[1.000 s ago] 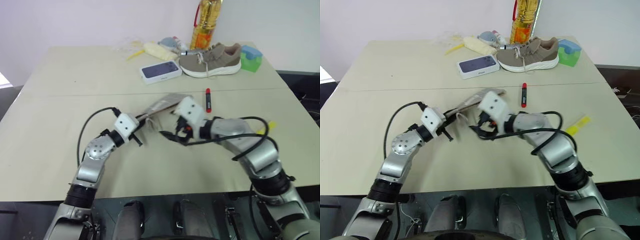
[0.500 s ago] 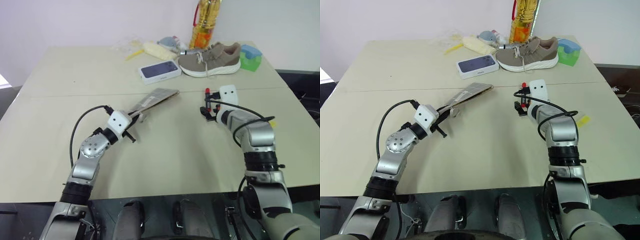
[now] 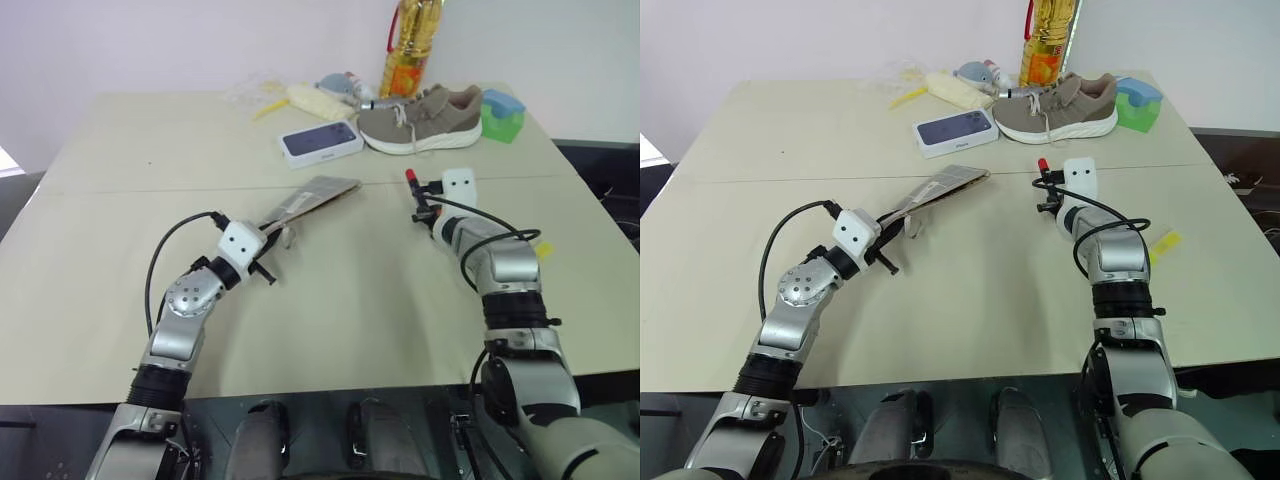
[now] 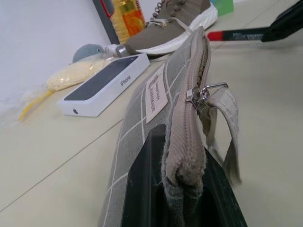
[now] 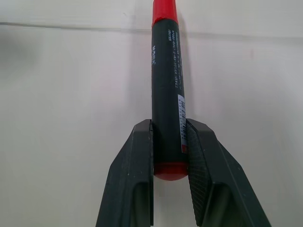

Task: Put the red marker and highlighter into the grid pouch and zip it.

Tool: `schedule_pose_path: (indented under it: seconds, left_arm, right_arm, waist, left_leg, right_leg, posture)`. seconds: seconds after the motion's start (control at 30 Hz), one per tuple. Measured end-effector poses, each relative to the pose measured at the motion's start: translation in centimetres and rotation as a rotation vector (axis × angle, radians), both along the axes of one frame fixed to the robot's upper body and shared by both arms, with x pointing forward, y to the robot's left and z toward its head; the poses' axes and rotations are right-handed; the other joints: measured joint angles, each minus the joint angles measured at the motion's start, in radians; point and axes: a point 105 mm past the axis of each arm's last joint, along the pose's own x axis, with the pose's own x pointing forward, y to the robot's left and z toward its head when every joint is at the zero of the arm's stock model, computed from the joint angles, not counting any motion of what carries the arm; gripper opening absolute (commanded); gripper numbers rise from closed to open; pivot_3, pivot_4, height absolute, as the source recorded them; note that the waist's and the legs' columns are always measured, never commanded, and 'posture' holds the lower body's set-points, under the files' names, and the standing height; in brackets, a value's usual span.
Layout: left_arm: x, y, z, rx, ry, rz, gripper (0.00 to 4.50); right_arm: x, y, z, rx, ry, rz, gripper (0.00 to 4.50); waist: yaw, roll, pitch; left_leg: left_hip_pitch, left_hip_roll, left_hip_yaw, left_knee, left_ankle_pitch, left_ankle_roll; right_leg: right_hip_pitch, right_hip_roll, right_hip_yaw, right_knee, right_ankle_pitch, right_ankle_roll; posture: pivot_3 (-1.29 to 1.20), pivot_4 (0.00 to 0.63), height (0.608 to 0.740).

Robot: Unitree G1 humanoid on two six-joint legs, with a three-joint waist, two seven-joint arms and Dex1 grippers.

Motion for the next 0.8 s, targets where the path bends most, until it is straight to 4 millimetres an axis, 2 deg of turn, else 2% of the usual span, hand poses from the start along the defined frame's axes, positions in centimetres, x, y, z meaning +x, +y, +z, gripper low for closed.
schedule_pose_path:
  seconds: [0.07,0.17,0.27,0.33,0.5,0.8]
  left_arm:
    - [0.1,0.0,0.0,-0.01,0.008,-0.001,0.0]
    - [0.1,0.1,0.1,-0.034,0.021,-0.012,0.0]
    - [0.1,0.1,0.3,-0.039,0.021,-0.02,0.0]
    - [0.2,0.0,0.3,-0.043,0.024,-0.027,0.0]
    - [0.3,-0.2,0.6,-0.055,0.023,-0.042,0.0]
    - [0.3,-0.5,0.6,-0.058,0.027,-0.065,0.0]
  right_arm:
    - [-0.8,0.0,1.3,-0.071,-0.053,0.07,0.39]
    - [-4.3,0.3,3.6,-0.253,-0.157,0.303,0.39]
    - [-6.5,1.3,4.6,-0.327,-0.194,0.447,0.39]
    - [-7.6,2.4,4.5,-0.311,-0.194,0.525,0.39]
    - [-8.5,3.6,4.8,-0.29,-0.2,0.588,0.39]
    - [-8.6,4.6,3.5,-0.318,-0.154,0.631,0.39]
  waist:
    - [0.001,0.0,0.0]
    - [0.009,0.001,0.0]
    - [0.0,0.0,0.001]
    - [-0.003,0.0,0.001]
    - [0.002,0.0,0.001]
    - [0.004,0.0,0.001]
  left_leg:
    - [0.0,0.0,0.0,0.0,0.0,0.0]
    - [-0.001,-0.001,0.0,0.0,-0.001,0.001]
    - [0.001,0.0,0.0,0.0,-0.001,0.001]
    - [0.001,0.0,0.0,0.0,0.0,0.001]
    - [0.001,0.0,0.0,0.001,0.0,0.0]
    - [0.001,-0.001,0.0,0.001,0.0,0.0]
  right_leg:
    - [0.0,0.0,0.0,0.0,0.0,0.0]
    - [0.0,0.0,0.0,-0.001,-0.001,0.001]
    - [0.0,0.0,0.0,-0.001,0.0,0.001]
    - [0.001,0.001,0.0,0.0,0.0,0.001]
    - [0.001,0.0,0.0,0.0,0.0,0.0]
    - [0.001,0.0,0.0,0.0,0.0,0.0]
  posture:
    - [0.0,0.15,0.724]
    - [0.0,0.15,0.724]
    - [0.0,0.15,0.724]
    - [0.0,0.15,0.724]
    - [0.0,0.15,0.724]
    - [0.0,0.15,0.724]
